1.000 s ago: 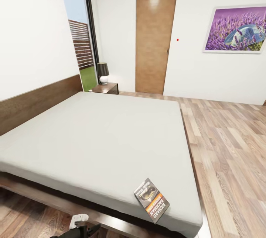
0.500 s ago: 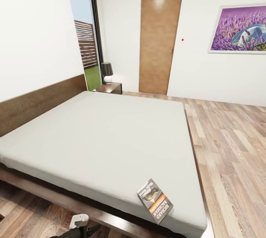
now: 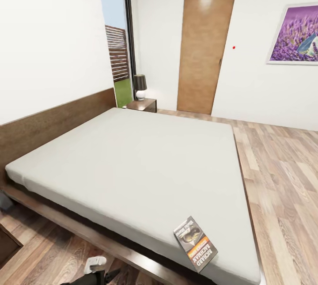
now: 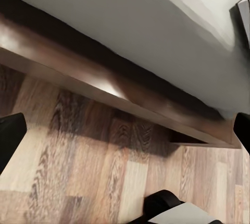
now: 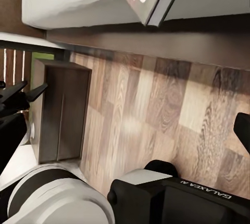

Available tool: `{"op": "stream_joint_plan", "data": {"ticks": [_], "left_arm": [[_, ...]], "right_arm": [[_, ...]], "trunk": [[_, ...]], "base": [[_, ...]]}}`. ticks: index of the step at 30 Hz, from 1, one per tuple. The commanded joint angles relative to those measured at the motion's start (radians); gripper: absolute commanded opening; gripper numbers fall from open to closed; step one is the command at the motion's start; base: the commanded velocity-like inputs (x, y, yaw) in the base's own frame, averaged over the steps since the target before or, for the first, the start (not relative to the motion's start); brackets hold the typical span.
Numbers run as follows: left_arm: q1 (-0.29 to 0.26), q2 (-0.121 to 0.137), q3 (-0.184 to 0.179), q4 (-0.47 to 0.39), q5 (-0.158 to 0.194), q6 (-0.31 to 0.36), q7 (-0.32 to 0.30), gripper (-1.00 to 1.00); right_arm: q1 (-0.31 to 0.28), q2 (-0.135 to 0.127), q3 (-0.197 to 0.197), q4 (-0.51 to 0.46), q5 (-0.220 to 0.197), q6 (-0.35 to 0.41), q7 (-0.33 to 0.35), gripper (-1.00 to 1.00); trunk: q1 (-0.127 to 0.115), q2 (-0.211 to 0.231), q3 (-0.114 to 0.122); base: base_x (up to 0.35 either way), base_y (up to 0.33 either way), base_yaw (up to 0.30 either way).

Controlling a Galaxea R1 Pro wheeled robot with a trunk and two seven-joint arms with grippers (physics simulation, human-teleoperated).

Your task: In the bedroom, move the book from the bed onto either nightstand, and place the two sandals side by side next to the bed.

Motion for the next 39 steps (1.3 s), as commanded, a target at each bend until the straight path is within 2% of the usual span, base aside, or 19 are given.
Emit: {"op": "stream_joint_plan", "data": {"ticks": [1,20,27,31,39], "left_arm": [[-0.001,-0.001,0.004,0.0,0.002,0.007,-0.005,1.0],[-0.001,-0.003,0.005,0.0,0.002,0.007,-0.005,1.0],[-0.001,-0.003,0.005,0.0,0.002,0.007,-0.005,1.0],[-0.001,-0.003,0.005,0.0,0.002,0.007,-0.005,1.0],[-0.001,-0.004,0.004,0.0,0.001,0.007,-0.005,1.0]], "right_arm": [[-0.001,-0.001,-0.002,0.003,-0.002,0.005,0.003,1.0],[-0.003,-0.004,-0.011,0.0,-0.016,0.017,-0.008,1.0],[-0.005,-0.005,-0.012,-0.004,-0.017,0.09,-0.009,1.0],[-0.006,-0.005,-0.013,-0.068,-0.019,0.152,-0.007,1.0],[-0.006,-0.005,-0.013,-0.085,-0.019,0.169,-0.006,1.0]], "trunk": [[0.0,-0.001,-0.001],[0.0,-0.001,-0.001],[0.0,-0.001,-0.001],[0.0,-0.001,-0.001],[0.0,-0.001,-0.001]], "base": [[0.0,0.0,0.284],[0.0,0.0,0.038],[0.0,0.0,0.0],[0.0,0.0,0.0],[0.0,0.0,0.0]]}}
